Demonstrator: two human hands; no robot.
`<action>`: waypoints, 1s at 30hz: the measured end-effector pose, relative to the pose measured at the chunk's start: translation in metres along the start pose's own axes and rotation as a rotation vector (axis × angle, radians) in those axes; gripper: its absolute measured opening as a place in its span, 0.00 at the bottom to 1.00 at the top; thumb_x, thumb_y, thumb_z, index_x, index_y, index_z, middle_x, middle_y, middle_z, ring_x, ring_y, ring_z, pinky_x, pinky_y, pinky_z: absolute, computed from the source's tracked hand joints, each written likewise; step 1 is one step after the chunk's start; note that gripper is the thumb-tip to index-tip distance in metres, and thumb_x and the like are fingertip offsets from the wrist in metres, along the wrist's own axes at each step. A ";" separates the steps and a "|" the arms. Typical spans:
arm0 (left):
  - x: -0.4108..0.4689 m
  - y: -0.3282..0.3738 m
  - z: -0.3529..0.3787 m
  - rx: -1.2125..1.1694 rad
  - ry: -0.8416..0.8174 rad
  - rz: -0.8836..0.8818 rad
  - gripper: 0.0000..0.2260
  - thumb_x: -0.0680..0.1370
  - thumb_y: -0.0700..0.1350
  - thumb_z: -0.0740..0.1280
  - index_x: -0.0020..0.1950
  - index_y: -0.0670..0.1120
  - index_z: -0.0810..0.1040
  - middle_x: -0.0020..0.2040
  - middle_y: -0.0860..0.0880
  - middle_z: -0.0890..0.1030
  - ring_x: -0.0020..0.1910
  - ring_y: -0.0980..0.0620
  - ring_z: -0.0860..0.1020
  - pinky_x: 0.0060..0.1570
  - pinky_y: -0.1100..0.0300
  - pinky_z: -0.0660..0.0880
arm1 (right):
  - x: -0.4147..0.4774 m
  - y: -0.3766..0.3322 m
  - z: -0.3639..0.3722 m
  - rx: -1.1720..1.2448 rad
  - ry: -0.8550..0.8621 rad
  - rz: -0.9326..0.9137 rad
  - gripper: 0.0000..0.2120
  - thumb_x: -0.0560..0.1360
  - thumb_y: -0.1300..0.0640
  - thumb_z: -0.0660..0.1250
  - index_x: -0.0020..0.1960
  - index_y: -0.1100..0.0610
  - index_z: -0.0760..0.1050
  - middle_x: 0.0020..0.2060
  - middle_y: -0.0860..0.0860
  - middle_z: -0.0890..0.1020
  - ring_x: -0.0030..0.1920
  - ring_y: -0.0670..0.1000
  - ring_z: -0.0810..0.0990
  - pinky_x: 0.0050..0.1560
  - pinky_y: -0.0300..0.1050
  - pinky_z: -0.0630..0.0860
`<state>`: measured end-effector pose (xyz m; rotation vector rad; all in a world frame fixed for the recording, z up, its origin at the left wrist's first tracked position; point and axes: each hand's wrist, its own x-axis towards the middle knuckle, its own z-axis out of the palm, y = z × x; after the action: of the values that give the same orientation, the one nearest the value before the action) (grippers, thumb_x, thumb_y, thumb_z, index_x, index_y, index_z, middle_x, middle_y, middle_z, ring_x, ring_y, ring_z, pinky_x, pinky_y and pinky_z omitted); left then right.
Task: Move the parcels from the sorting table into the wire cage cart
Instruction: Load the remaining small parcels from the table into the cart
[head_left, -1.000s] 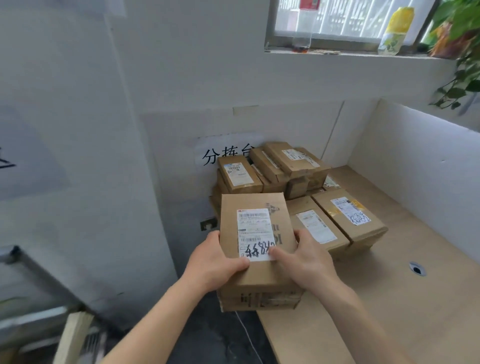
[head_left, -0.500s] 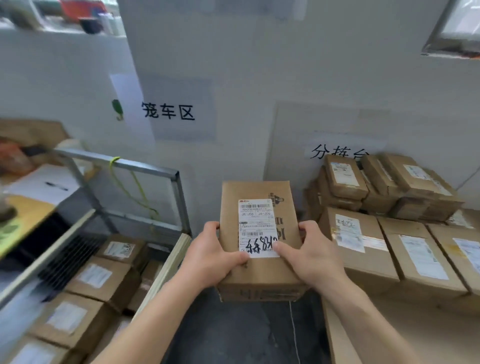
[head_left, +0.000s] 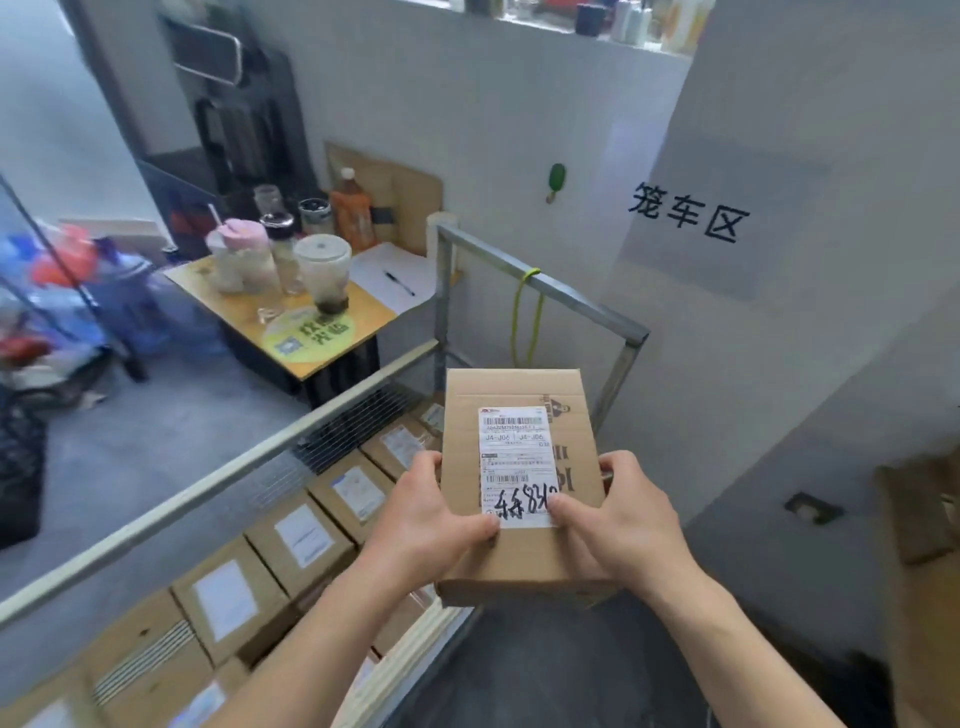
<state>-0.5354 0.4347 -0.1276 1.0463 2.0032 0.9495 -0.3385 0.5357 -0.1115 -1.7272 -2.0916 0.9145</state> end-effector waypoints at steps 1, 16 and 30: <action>0.001 -0.011 -0.014 -0.009 0.025 -0.018 0.34 0.65 0.54 0.81 0.64 0.55 0.65 0.51 0.62 0.76 0.48 0.65 0.75 0.41 0.66 0.70 | 0.002 -0.014 0.013 -0.007 -0.016 -0.017 0.27 0.67 0.40 0.76 0.59 0.45 0.68 0.45 0.38 0.78 0.46 0.46 0.77 0.41 0.41 0.69; -0.011 -0.164 -0.115 -0.094 0.260 -0.355 0.40 0.61 0.55 0.80 0.69 0.55 0.67 0.59 0.57 0.79 0.54 0.55 0.79 0.56 0.55 0.77 | 0.024 -0.131 0.187 -0.144 -0.366 -0.234 0.25 0.65 0.43 0.76 0.58 0.41 0.68 0.44 0.35 0.76 0.44 0.37 0.76 0.40 0.37 0.70; -0.026 -0.326 -0.013 -0.243 0.433 -0.795 0.37 0.64 0.48 0.80 0.67 0.57 0.65 0.58 0.58 0.74 0.51 0.60 0.76 0.44 0.67 0.72 | 0.050 -0.057 0.376 -0.349 -0.769 -0.342 0.31 0.69 0.46 0.77 0.67 0.50 0.68 0.51 0.43 0.77 0.49 0.46 0.76 0.41 0.39 0.71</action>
<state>-0.6553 0.2740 -0.3864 -0.1353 2.2724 0.9671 -0.6132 0.4690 -0.3711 -1.1623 -3.0680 1.2982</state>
